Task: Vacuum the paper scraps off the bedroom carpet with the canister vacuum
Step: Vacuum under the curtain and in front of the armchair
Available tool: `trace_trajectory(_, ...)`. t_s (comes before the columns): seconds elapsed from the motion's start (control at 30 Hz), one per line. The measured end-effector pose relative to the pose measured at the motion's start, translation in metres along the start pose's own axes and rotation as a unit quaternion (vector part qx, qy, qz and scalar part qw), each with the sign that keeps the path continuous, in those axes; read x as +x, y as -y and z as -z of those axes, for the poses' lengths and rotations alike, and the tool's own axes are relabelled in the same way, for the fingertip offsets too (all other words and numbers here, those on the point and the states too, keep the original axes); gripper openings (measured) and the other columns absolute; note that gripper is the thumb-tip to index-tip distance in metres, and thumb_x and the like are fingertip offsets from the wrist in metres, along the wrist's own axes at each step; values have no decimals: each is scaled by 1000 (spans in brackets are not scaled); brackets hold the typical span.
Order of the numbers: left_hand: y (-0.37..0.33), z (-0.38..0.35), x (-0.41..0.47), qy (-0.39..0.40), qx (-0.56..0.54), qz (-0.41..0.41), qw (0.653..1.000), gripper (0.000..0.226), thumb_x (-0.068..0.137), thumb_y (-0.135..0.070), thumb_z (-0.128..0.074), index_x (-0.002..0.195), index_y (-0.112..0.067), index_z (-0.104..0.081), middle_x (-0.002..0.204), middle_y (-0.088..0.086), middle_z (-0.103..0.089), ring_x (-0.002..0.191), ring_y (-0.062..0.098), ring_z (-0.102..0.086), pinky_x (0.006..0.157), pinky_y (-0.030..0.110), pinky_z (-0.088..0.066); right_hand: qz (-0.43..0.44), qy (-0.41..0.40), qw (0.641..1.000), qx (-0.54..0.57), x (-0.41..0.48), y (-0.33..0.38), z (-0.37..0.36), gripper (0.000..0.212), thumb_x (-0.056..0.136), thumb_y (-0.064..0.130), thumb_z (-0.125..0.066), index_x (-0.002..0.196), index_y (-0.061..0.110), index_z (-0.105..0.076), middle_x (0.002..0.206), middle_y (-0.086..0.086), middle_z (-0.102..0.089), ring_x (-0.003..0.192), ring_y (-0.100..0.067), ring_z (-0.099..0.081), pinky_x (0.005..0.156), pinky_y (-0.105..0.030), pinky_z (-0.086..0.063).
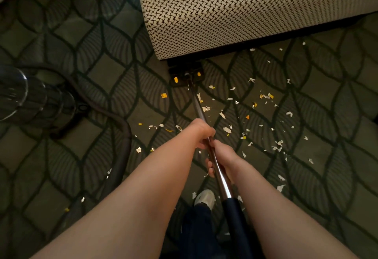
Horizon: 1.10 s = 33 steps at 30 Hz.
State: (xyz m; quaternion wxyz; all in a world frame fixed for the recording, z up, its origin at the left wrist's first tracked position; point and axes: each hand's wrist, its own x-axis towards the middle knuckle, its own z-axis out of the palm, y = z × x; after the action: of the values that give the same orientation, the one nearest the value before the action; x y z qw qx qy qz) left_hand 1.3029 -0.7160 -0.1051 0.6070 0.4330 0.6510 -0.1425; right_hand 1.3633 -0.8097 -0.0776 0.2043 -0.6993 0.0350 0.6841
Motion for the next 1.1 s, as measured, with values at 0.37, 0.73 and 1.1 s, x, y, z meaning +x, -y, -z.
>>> trace_trajectory(0.37, 1, -34, -12, -42, 60, -2, 997, 18, 92, -19, -58, 82, -4, -51, 83, 14, -67, 83, 27, -71, 80, 39, -59, 2, 21, 1000, -15, 7, -22, 19, 44, 102, 44, -39, 121, 10, -58, 60, -7, -49, 42, -15, -48, 39, -25, -44)
trace_trajectory(0.73, 33, -56, -28, -44, 48, 2, 998, 13, 87, -14, -60, 91, -3, -54, 77, 13, -68, 76, 27, -72, 73, 41, -61, -9, 38, 999, 0, 1, -64, 24, 44, 100, 46, -38, 118, 14, -62, 57, -4, -48, 44, -14, -47, 43, -26, -44)
trace_trajectory(1.1, 65, -68, -52, -58, 43, -28, 997, 16, 84, -20, -65, 84, -10, -53, 82, 9, -68, 77, 22, -71, 76, 38, -60, -9, 39, 999, 5, -27, -95, 22, 50, 99, 52, -40, 116, 11, -63, 57, -4, -49, 44, -14, -49, 42, -27, -44)
